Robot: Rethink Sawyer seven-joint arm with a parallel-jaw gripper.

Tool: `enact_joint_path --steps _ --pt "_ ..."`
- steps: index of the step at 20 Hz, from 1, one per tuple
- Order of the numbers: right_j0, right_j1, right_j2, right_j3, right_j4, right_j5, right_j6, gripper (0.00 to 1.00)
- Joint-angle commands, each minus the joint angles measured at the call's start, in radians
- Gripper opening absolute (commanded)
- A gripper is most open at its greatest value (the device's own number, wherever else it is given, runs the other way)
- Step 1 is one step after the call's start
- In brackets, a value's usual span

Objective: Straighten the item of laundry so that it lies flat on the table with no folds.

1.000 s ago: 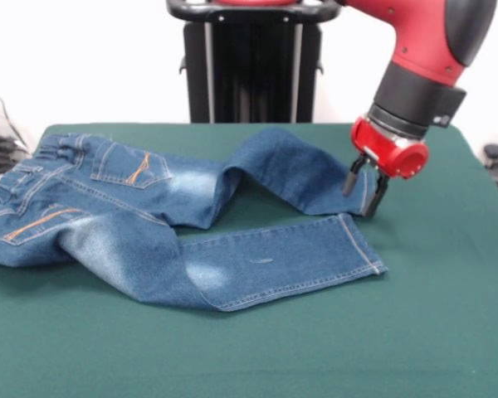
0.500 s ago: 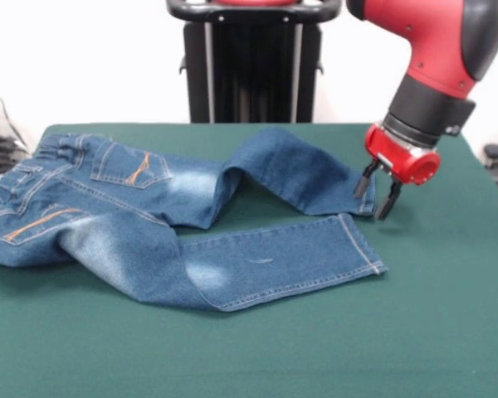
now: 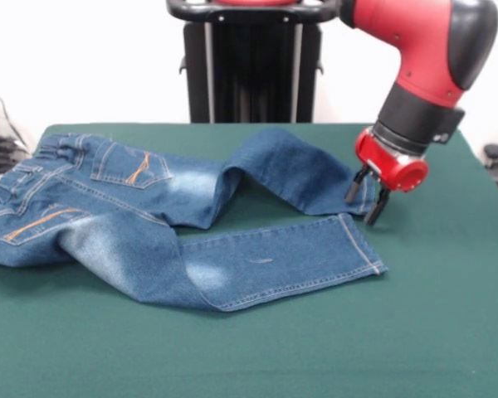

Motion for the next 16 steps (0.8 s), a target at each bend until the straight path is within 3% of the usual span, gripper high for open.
enact_joint_path --steps 1,16 --pt "-0.049 -0.018 0.2 0.004 0.037 -0.078 0.246 1.0" --pt "0.027 0.011 0.126 -0.036 0.084 0.012 0.293 1.0"
